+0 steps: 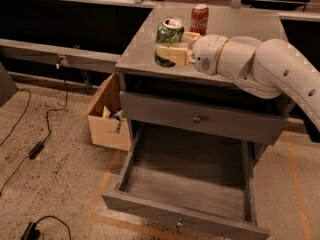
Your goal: Place green can into middle drawer
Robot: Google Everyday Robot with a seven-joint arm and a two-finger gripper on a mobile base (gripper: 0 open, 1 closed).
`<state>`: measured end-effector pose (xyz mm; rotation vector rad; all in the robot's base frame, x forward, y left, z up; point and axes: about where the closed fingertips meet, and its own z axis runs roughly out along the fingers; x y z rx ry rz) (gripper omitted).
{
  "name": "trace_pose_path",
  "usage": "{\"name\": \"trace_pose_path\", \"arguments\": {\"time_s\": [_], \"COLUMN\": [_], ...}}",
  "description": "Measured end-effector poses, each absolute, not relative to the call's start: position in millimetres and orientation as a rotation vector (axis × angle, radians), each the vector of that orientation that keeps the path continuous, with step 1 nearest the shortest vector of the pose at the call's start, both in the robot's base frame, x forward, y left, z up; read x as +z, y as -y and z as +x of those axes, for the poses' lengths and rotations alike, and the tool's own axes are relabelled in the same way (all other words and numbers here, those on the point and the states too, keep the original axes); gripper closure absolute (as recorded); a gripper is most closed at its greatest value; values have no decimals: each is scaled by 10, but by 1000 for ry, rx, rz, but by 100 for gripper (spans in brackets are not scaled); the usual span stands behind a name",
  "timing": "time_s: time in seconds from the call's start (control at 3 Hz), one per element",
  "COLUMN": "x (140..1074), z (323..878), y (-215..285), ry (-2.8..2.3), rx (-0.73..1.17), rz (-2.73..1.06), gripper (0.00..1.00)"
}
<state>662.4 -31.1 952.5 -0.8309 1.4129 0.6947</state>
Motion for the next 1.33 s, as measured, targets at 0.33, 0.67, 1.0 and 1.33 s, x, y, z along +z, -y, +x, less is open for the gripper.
{"name": "trace_pose_path", "arguments": {"time_s": [0.33, 0.67, 1.0, 1.33], "x": [9364, 9119, 8809, 8393], "z": [6483, 6231, 5957, 5788], "y": [243, 184, 91, 48], "ry": [-1448, -1463, -1428, -1365], "rx": [710, 712, 726, 723], "rz": [-863, -875, -941, -1063], "gripper": [100, 100, 100, 100]}}
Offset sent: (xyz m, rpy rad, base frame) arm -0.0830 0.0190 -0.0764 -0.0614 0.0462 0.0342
